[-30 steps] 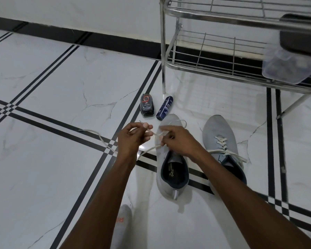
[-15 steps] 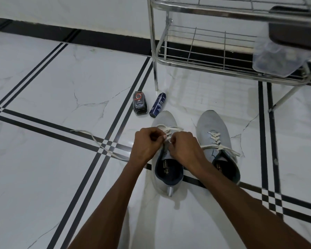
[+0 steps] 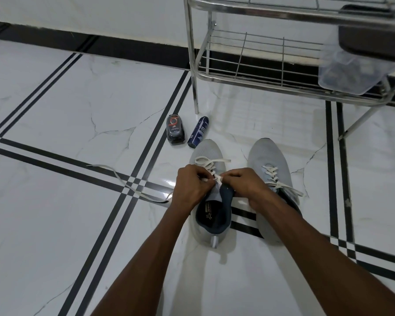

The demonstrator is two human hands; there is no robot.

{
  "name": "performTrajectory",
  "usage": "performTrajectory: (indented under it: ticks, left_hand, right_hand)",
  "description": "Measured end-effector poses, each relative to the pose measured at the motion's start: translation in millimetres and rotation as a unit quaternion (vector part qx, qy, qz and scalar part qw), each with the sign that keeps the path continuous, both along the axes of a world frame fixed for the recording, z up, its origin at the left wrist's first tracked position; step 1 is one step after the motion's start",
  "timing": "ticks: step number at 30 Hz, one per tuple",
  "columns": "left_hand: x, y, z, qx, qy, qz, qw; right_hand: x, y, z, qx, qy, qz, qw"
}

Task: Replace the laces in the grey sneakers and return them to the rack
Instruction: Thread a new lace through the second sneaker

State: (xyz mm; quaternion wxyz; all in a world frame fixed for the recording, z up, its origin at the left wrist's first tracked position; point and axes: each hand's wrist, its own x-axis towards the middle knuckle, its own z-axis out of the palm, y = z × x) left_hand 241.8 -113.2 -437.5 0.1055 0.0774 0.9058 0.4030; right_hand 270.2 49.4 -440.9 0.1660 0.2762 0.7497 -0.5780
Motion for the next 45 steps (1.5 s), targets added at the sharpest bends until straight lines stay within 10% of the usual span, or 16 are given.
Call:
performTrajectory:
  ticks: [11, 19, 23, 30, 36, 42, 45]
  left_hand:
    - [21.2, 9.9, 4.3, 0.004, 0.063, 0.102, 0.993]
    - [29.0, 6.6, 6.0, -0.044, -0.031, 0.056, 0.997]
    - [31.5, 7.2, 6.9, -0.022, -0.031, 0.072, 0.997]
    - [31.2, 6.9, 6.1, -0.016, -0.007, 0.071, 0.997]
    - [34.2, 2.0, 5.5, 0.009, -0.01, 0.088, 0.996]
    - [31.5, 3.2, 4.1, 0.002, 0.0, 0.087, 0.996]
    - [32.2, 1.3, 1.0, -0.006, -0.003, 0.09, 0.996]
  right_hand:
    - [-8.7, -0.8, 5.5, -0.103, -0.014, -0.011, 0.995]
    - [-18.5, 11.8, 12.0, 0.068, 0.064, 0.003, 0.996]
    - [-21.3, 49.1, 25.0, 0.274, 0.251, -0.17, 0.912]
    - [-2.6, -2.5, -12.3, 0.32, 0.207, 0.221, 0.898]
    - [-20.0, 50.9, 27.1, 0.339, 0.315, -0.215, 0.86]
    - [-6.6, -1.7, -6.6, 0.372, 0.184, 0.242, 0.877]
    - [-6.6, -6.0, -12.6, 0.369, 0.212, 0.184, 0.886]
